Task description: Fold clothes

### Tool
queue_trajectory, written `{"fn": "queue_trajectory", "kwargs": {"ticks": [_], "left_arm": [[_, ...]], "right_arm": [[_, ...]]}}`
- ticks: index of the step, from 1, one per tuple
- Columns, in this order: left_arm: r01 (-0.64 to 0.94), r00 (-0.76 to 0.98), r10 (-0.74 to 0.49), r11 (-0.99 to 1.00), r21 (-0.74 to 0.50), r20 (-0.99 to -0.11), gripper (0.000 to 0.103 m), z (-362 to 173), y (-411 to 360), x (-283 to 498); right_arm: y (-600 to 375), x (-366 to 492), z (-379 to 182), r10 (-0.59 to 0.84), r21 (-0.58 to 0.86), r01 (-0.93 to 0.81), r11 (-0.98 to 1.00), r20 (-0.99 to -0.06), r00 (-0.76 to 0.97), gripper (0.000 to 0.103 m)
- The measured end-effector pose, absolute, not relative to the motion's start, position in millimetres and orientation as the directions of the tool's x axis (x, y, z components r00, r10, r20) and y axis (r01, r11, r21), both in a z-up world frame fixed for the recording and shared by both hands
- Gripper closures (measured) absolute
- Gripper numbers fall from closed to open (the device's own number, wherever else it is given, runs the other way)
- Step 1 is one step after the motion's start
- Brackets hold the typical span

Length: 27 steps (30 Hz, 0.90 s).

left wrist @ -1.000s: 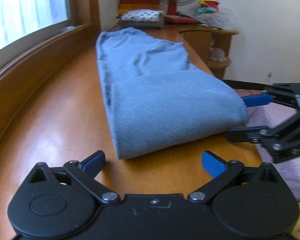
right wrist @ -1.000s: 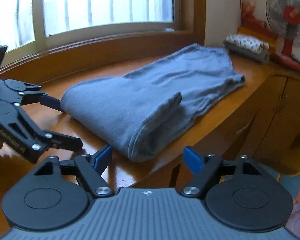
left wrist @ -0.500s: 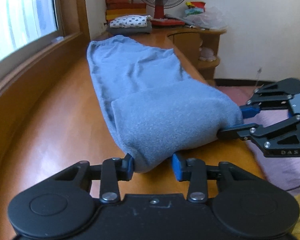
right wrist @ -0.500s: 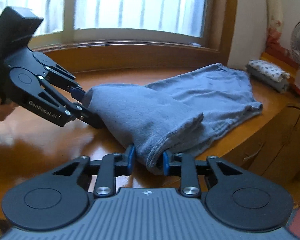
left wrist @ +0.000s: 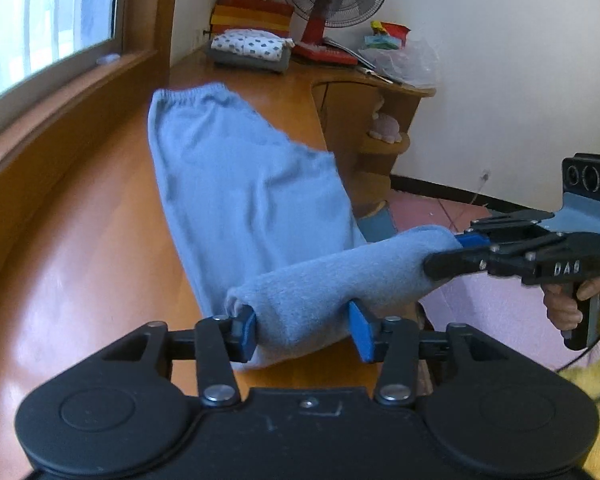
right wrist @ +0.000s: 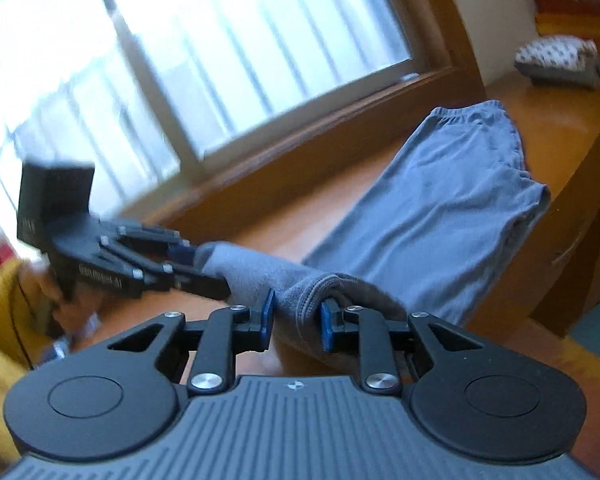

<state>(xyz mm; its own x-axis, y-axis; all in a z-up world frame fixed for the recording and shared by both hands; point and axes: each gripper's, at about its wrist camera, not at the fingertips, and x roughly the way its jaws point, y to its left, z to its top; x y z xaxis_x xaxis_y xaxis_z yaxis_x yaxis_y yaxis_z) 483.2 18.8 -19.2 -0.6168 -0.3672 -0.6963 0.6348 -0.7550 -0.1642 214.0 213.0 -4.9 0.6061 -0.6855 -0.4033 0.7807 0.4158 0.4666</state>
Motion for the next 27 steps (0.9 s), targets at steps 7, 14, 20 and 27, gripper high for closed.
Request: {"fn": "queue_trajectory", "kwargs": {"ticks": [7, 14, 20, 27], "left_arm": [[0.693, -0.517, -0.404, -0.715, -0.093, -0.755, 0.052, -35, -62, 420], [0.786, -0.374, -0.457, -0.618, -0.015, -0.807, 0.026, -77, -99, 391], [0.873, -0.323, -0.498, -0.484, -0.051, -0.805, 0.024, -69, -88, 400], [0.869, -0.433, -0.531, -0.461, -0.180, -0.729, 0.017, -37, -67, 384]], "right_arm": [[120, 182, -15, -0.679, 0.483, 0.783, 0.391, -0.423, 0.600, 0.078], [56, 179, -60, -0.616, 0.366, 0.823, 0.434, -0.546, 0.568, 0.077], [52, 166, -60, -0.549, 0.382, 0.769, 0.512, -0.542, 0.636, 0.073], [50, 164, -61, -0.529, 0.409, 0.755, 0.513, -0.542, 0.653, 0.072]]}}
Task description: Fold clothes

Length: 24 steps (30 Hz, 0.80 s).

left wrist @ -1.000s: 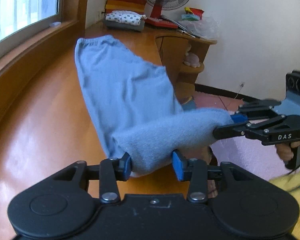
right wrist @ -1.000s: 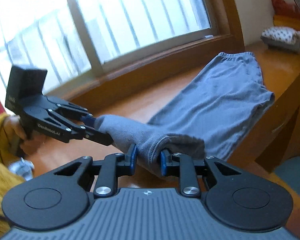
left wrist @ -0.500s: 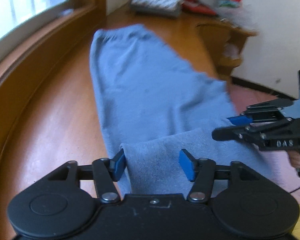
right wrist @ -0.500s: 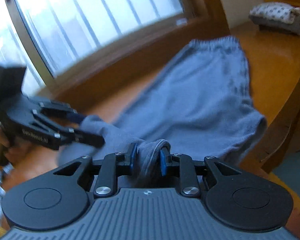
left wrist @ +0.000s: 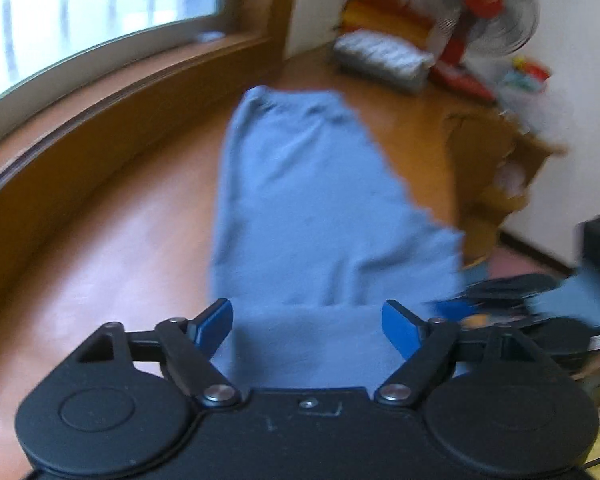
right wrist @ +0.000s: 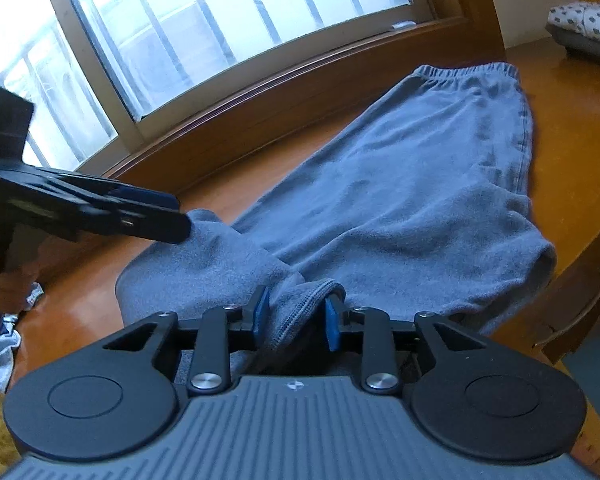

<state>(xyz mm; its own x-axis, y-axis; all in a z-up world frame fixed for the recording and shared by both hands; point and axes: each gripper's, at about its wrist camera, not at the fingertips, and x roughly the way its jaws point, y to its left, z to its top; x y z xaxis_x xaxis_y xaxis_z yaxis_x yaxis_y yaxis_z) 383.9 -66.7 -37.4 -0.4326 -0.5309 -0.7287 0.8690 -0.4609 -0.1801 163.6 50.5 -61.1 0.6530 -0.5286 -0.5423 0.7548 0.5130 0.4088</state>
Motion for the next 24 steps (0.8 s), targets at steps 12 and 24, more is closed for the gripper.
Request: {"fn": "queue_trajectory", "kwargs": {"ticks": [12, 24], "left_arm": [[0.838, -0.485, -0.476, -0.493, -0.234, -0.733, 0.017, -71, -77, 387], [0.885, -0.435, -0.582, -0.418, -0.207, -0.687, 0.016, -54, -19, 459]], "right_arm": [[94, 164, -29, -0.706, 0.284, 0.890, 0.357, -0.541, 0.456, 0.041], [117, 234, -51, -0.730, 0.143, 0.902, 0.406, -0.543, 0.415, 0.039]]}}
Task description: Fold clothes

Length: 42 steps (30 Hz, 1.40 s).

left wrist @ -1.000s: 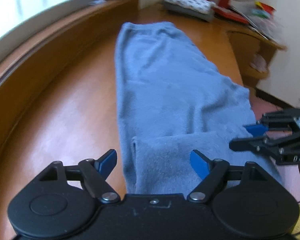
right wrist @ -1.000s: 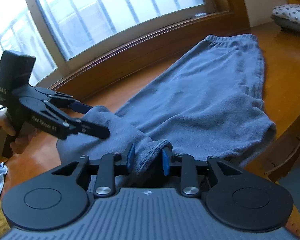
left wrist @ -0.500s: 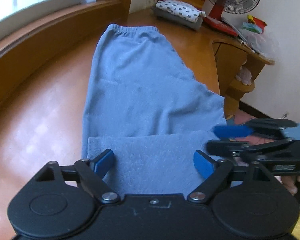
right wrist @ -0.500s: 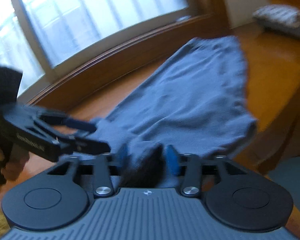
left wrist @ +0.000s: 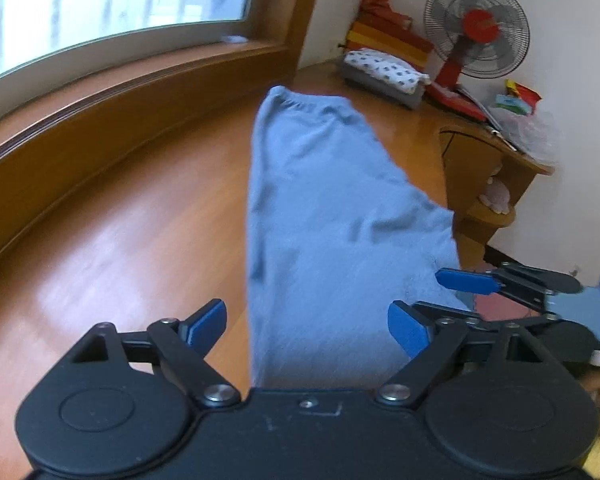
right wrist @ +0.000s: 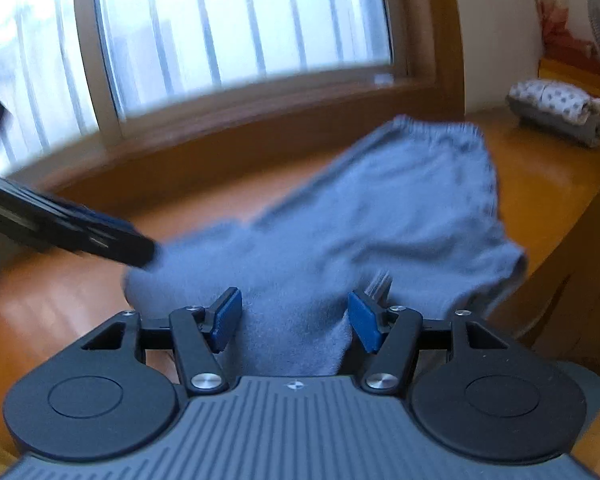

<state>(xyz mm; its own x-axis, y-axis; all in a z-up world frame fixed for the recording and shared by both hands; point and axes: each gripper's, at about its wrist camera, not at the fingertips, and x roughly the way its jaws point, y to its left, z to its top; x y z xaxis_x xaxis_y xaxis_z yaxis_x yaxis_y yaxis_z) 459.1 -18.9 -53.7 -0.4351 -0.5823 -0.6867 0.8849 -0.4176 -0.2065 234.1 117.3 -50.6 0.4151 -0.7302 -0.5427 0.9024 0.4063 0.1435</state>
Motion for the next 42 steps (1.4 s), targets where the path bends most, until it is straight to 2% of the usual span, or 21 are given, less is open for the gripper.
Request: {"fn": "queue_trajectory", "kwargs": {"ticks": [5, 10, 17, 25, 32, 38, 40, 42], "left_arm": [[0.910, -0.353, -0.622, -0.402, -0.102, -0.699, 0.016, -57, -5, 469], [0.901, -0.376, -0.611, -0.416, -0.122, -0.697, 0.015, -62, 2, 478], [0.853, -0.398, -0.544, -0.516, -0.080, -0.739, 0.015, -77, -5, 462], [0.802, -0.433, -0.488, -0.593, -0.076, -0.758, 0.015, -94, -6, 448], [0.789, -0.450, -0.490, -0.610, -0.075, -0.747, 0.015, -101, -12, 446], [0.758, -0.453, -0.487, -0.651, -0.036, -0.747, 0.016, -110, -15, 436], [0.746, -0.437, -0.508, -0.666, 0.017, -0.742, 0.017, -113, -15, 430], [0.730, -0.449, -0.521, -0.683, 0.039, -0.726, 0.023, -115, -17, 427]], "right_arm": [[114, 234, -48, -0.740, 0.136, 0.913, 0.384, -0.546, 0.393, 0.038], [130, 221, -34, -0.774, 0.143, 0.925, 0.351, -0.511, 0.373, 0.036], [172, 209, -34, -0.819, 0.139, 0.944, 0.298, -0.471, 0.328, 0.033], [181, 224, -50, -0.776, 0.093, 0.918, 0.386, -0.506, 0.377, 0.033], [183, 234, -65, -0.765, -0.016, 0.893, 0.450, -0.523, 0.376, 0.036], [178, 238, -76, -0.759, -0.063, 0.877, 0.476, -0.534, 0.373, 0.045], [174, 239, -79, -0.756, -0.069, 0.873, 0.483, -0.535, 0.376, 0.047], [171, 241, -83, -0.762, -0.079, 0.870, 0.486, -0.527, 0.377, 0.050]]}}
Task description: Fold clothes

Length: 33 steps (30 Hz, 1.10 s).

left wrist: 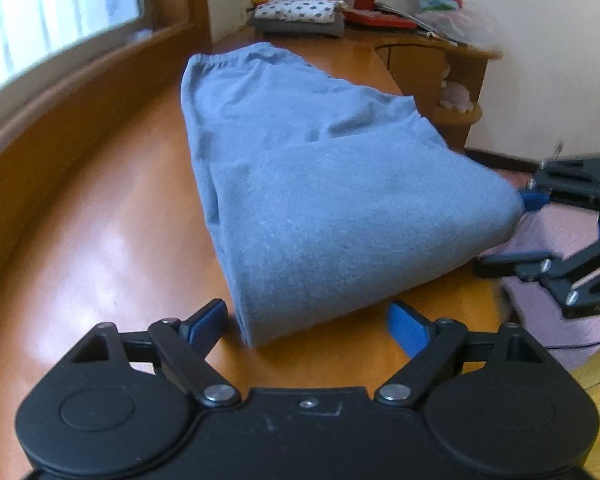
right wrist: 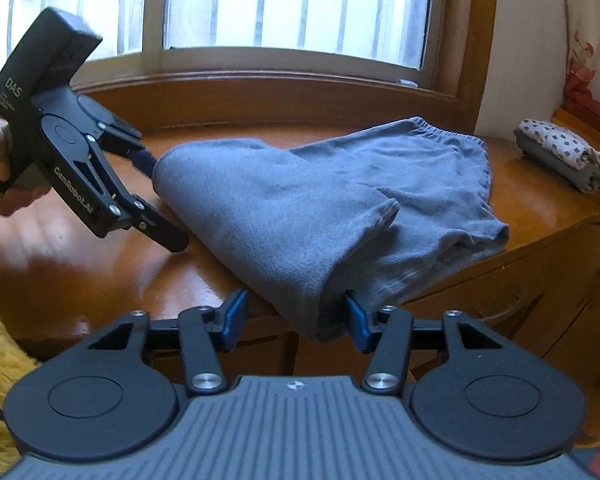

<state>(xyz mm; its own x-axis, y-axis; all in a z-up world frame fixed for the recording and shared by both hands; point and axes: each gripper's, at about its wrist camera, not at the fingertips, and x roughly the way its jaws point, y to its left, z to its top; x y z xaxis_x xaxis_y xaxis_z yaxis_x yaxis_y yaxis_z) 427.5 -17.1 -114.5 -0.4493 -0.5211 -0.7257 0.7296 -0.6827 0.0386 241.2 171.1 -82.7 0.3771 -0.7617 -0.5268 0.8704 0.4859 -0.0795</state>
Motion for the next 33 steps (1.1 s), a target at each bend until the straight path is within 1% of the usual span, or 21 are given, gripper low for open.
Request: {"fn": "queue_trajectory", "kwargs": {"ticks": [1, 2, 3, 5, 6, 9, 12, 15, 19, 21, 24, 27, 33], "left_arm": [[0.722, -0.460, -0.512, -0.691, 0.030, -0.726, 0.026, -114, -19, 426], [0.715, -0.469, -0.501, -0.699, 0.021, -0.727, 0.030, -114, -21, 425], [0.706, -0.476, -0.492, -0.708, 0.017, -0.729, 0.036, -113, -22, 424], [0.691, -0.491, -0.472, -0.723, 0.002, -0.732, 0.038, -109, -22, 423], [0.689, -0.506, -0.456, -0.725, -0.025, -0.732, 0.039, -106, -22, 425], [0.691, -0.554, -0.421, -0.713, -0.115, -0.718, 0.039, -86, -13, 434], [0.696, -0.592, -0.401, -0.692, -0.192, -0.699, 0.039, -62, -4, 439], [0.699, -0.617, -0.398, -0.675, -0.239, -0.679, 0.038, -40, -7, 435], [0.703, -0.607, -0.433, -0.683, -0.197, -0.666, 0.035, -25, -31, 422], [0.712, -0.582, -0.453, -0.685, -0.155, -0.675, 0.034, -25, -49, 413], [0.726, -0.561, -0.468, -0.674, -0.135, -0.683, 0.032, -30, -79, 404], [0.749, -0.539, -0.479, -0.649, -0.135, -0.693, 0.031, -39, -114, 396], [0.804, -0.488, -0.484, -0.574, -0.158, -0.726, 0.029, -75, -178, 379]], "right_arm": [[169, 242, -84, -0.762, -0.083, 0.869, 0.488, -0.525, 0.378, 0.051], [167, 243, -84, -0.764, -0.089, 0.866, 0.492, -0.521, 0.380, 0.055], [166, 245, -83, -0.762, -0.097, 0.861, 0.499, -0.522, 0.383, 0.063], [166, 247, -81, -0.751, -0.103, 0.849, 0.518, -0.530, 0.394, 0.073], [166, 247, -79, -0.744, -0.102, 0.845, 0.526, -0.535, 0.399, 0.079], [172, 234, -63, -0.709, 0.001, 0.842, 0.539, -0.541, 0.454, 0.081], [181, 215, -38, -0.688, 0.092, 0.830, 0.551, -0.513, 0.513, 0.081], [183, 195, -18, -0.678, 0.185, 0.818, 0.545, -0.476, 0.560, 0.081], [165, 171, -3, -0.678, 0.276, 0.797, 0.538, -0.421, 0.603, 0.081], [144, 163, 3, -0.676, 0.291, 0.786, 0.545, -0.401, 0.618, 0.081], [107, 157, 7, -0.673, 0.274, 0.775, 0.569, -0.386, 0.631, 0.080], [62, 157, 3, -0.659, 0.260, 0.769, 0.584, -0.401, 0.636, 0.080], [-9, 152, -30, -0.624, 0.295, 0.788, 0.541, -0.488, 0.611, 0.080]]}}
